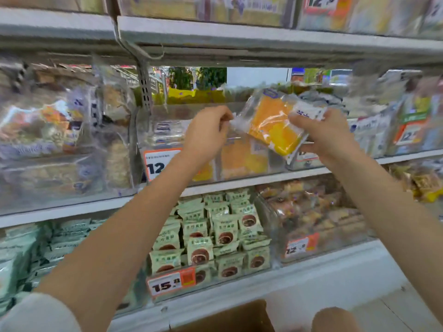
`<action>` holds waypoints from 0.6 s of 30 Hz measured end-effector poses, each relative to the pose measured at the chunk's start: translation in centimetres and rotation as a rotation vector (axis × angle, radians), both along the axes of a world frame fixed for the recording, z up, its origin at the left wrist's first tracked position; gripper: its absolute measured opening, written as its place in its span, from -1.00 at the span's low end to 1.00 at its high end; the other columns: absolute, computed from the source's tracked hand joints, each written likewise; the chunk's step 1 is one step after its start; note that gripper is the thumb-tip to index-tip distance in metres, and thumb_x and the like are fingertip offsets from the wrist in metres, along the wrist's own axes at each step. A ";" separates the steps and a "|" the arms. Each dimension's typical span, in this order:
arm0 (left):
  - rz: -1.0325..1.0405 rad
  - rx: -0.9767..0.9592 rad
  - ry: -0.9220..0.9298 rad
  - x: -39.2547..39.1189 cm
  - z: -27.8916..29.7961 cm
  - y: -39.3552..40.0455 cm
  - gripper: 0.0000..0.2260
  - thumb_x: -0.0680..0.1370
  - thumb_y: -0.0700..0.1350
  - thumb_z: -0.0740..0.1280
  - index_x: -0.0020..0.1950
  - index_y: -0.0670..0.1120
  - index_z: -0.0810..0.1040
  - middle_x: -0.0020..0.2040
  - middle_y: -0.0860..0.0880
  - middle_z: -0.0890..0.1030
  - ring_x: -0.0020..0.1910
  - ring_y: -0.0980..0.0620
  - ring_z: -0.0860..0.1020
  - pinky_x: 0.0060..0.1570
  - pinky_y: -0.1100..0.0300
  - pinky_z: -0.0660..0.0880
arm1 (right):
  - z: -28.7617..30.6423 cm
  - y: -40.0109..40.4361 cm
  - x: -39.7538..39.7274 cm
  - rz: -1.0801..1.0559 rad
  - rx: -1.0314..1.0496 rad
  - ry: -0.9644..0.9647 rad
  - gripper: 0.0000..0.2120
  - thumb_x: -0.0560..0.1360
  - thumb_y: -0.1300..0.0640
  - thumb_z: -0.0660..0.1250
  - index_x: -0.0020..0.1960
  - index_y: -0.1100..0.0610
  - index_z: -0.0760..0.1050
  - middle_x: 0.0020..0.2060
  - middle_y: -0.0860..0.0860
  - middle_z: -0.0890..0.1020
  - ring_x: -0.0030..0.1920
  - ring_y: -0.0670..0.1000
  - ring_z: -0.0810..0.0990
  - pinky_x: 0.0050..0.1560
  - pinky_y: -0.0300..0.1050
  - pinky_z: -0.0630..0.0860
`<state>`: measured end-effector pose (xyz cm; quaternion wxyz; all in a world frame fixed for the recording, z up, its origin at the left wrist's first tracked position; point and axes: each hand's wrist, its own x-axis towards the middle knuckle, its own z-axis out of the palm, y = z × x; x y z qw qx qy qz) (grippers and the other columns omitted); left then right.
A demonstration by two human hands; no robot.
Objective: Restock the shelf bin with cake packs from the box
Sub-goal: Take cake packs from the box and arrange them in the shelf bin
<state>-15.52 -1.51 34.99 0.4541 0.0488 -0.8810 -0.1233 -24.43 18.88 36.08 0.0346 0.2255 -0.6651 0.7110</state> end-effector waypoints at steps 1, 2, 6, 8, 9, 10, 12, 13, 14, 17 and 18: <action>-0.023 -0.010 -0.017 -1.2 0.8 -0.2 -0.78 0.52 -0.31 0.22 0.08 -0.18 0.59 0.03 -0.11 0.64 0.05 -0.09 0.56 0.04 0.08 0.48 | 0.9 -0.1 -1.2 0.006 -0.031 -0.008 -0.69 0.46 0.13 0.43 0.12 0.18 0.43 -0.09 0.05 0.63 -0.21 -0.03 0.67 -0.44 -0.15 0.56; -0.043 -0.009 -0.047 -2.5 1.6 -0.5 -0.75 0.51 -0.34 0.21 0.09 -0.18 0.61 0.05 -0.13 0.65 0.06 -0.09 0.57 0.07 0.14 0.47 | 1.7 -0.3 -2.3 0.006 -0.060 -0.010 -0.70 0.46 0.15 0.42 0.13 0.19 0.43 -0.11 0.06 0.63 -0.27 -0.05 0.67 -0.45 -0.15 0.57; -0.035 -0.056 -0.353 -7.9 4.5 -1.6 -0.72 0.52 -0.35 0.25 0.19 -0.19 0.60 0.16 -0.13 0.62 0.15 -0.05 0.56 0.12 0.26 0.39 | 3.9 -3.1 -6.8 -0.115 0.069 0.085 -0.64 0.42 0.18 0.44 0.13 0.22 0.40 -0.05 0.15 0.59 -0.21 0.06 0.63 -0.33 -0.01 0.63; -0.047 -0.119 -0.507 -10.5 5.0 -2.3 -0.71 0.53 -0.32 0.29 0.24 -0.17 0.57 0.22 -0.12 0.59 0.20 -0.04 0.54 0.17 0.20 0.41 | 4.9 -5.2 -8.3 -0.206 0.206 0.179 -0.61 0.39 0.14 0.47 0.09 0.19 0.36 0.00 0.17 0.56 -0.05 0.14 0.59 -0.09 0.11 0.59; -0.063 -0.146 -0.565 -11.7 5.1 -2.5 -0.70 0.53 -0.31 0.30 0.25 -0.14 0.57 0.24 -0.09 0.58 0.21 -0.03 0.54 0.19 0.18 0.41 | 5.3 -6.3 -8.9 -0.246 0.281 0.244 -0.60 0.39 0.12 0.47 0.10 0.21 0.37 -0.02 0.14 0.54 -0.04 0.11 0.55 -0.08 0.03 0.54; -0.084 -0.170 -0.612 -12.9 5.2 -2.6 -0.68 0.53 -0.31 0.31 0.25 -0.11 0.58 0.25 -0.07 0.58 0.23 -0.02 0.53 0.22 0.17 0.40 | 5.7 -7.3 -9.2 -0.278 0.345 0.315 -0.60 0.41 0.12 0.45 0.12 0.25 0.37 -0.07 0.12 0.51 -0.07 0.07 0.50 -0.13 -0.08 0.44; -0.120 -0.224 -0.701 -15.0 5.3 -2.2 -0.66 0.52 -0.33 0.29 0.26 -0.09 0.57 0.27 -0.05 0.56 0.25 -0.04 0.50 0.26 0.13 0.39 | 6.1 -9.2 -9.6 -0.309 0.417 0.437 -0.62 0.45 0.12 0.41 0.13 0.29 0.36 -0.13 0.10 0.44 -0.13 0.06 0.44 -0.24 -0.18 0.28; -0.127 -0.250 -0.749 -15.9 5.3 -2.0 -0.64 0.52 -0.35 0.26 0.28 -0.11 0.56 0.28 -0.07 0.55 0.26 -0.05 0.49 0.28 0.11 0.39 | 6.0 -10.1 -9.9 -0.314 0.440 0.474 -0.63 0.47 0.10 0.38 0.13 0.28 0.34 -0.15 0.11 0.45 -0.13 0.09 0.46 -0.26 -0.15 0.28; -0.119 -0.280 -0.807 -16.6 5.3 -1.9 -0.63 0.53 -0.38 0.23 0.29 -0.13 0.54 0.30 -0.08 0.54 0.28 -0.06 0.48 0.30 0.10 0.38 | 5.9 -10.9 -10.2 -0.319 0.462 0.520 -0.64 0.48 0.08 0.37 0.11 0.26 0.33 -0.16 0.11 0.46 -0.13 0.13 0.50 -0.26 -0.13 0.30; -0.032 -0.355 -0.905 -18.0 4.9 -2.1 -0.66 0.57 -0.38 0.16 0.27 -0.16 0.54 0.27 -0.11 0.54 0.17 -0.08 0.51 0.26 0.06 0.42 | 4.8 -12.5 -11.0 -0.317 0.553 0.632 -0.70 0.52 0.07 0.32 0.07 0.20 0.28 -0.18 0.10 0.49 -0.15 0.17 0.55 -0.29 -0.08 0.34; 0.005 -0.382 -0.889 -18.1 4.8 -2.2 -0.73 0.57 -0.35 0.17 0.18 -0.17 0.55 0.18 -0.14 0.57 0.05 -0.08 0.51 0.20 0.05 0.46 | 4.3 -12.8 -11.1 -0.324 0.578 0.659 -0.71 0.53 0.06 0.31 0.07 0.19 0.27 -0.17 0.11 0.52 -0.16 0.17 0.55 -0.30 -0.07 0.36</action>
